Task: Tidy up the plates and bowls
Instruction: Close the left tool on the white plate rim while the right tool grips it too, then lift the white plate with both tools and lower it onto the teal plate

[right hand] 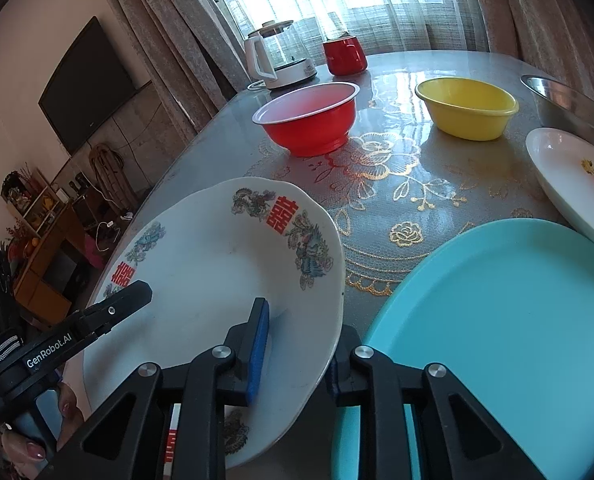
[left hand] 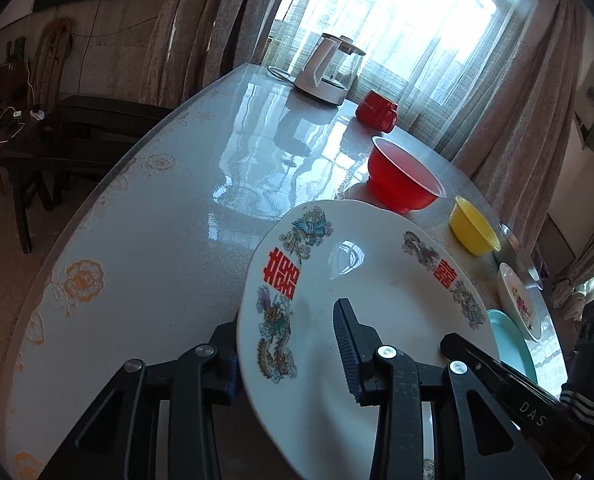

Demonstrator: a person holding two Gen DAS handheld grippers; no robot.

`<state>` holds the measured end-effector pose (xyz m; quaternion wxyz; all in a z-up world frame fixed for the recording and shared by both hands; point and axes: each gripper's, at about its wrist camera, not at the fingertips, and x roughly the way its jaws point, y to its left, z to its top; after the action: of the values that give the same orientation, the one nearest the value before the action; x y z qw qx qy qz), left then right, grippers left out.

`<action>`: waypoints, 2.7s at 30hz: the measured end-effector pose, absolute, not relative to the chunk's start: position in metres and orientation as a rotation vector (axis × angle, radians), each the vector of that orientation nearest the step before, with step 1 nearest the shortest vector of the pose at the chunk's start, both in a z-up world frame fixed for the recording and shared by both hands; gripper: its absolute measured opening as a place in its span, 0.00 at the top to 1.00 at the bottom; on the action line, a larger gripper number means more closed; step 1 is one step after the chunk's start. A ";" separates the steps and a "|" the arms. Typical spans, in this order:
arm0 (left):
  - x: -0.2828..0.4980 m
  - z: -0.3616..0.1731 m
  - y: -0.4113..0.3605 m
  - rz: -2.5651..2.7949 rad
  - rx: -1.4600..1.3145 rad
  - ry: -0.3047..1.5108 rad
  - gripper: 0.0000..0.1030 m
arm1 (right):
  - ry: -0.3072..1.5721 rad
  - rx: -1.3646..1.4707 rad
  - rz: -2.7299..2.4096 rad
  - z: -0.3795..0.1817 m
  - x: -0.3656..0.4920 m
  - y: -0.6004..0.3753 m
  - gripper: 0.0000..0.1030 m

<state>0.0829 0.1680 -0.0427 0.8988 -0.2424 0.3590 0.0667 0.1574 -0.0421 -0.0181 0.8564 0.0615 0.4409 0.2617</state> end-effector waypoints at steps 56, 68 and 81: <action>0.065 -0.009 0.116 -0.009 -0.240 0.590 0.68 | 0.728 0.125 0.595 0.014 0.122 -0.064 0.75; 0.065 -0.003 0.071 -0.081 -0.193 0.564 0.66 | 0.713 0.146 0.532 0.022 0.106 -0.102 0.74; 0.078 -0.009 0.000 -0.212 -0.144 0.621 0.66 | 0.725 0.198 0.398 0.017 0.088 -0.172 0.74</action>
<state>0.0777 0.0002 -0.0092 0.9442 -0.0709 0.3045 -0.1042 0.0878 -0.1719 0.0167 0.9109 0.0959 0.3519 0.1928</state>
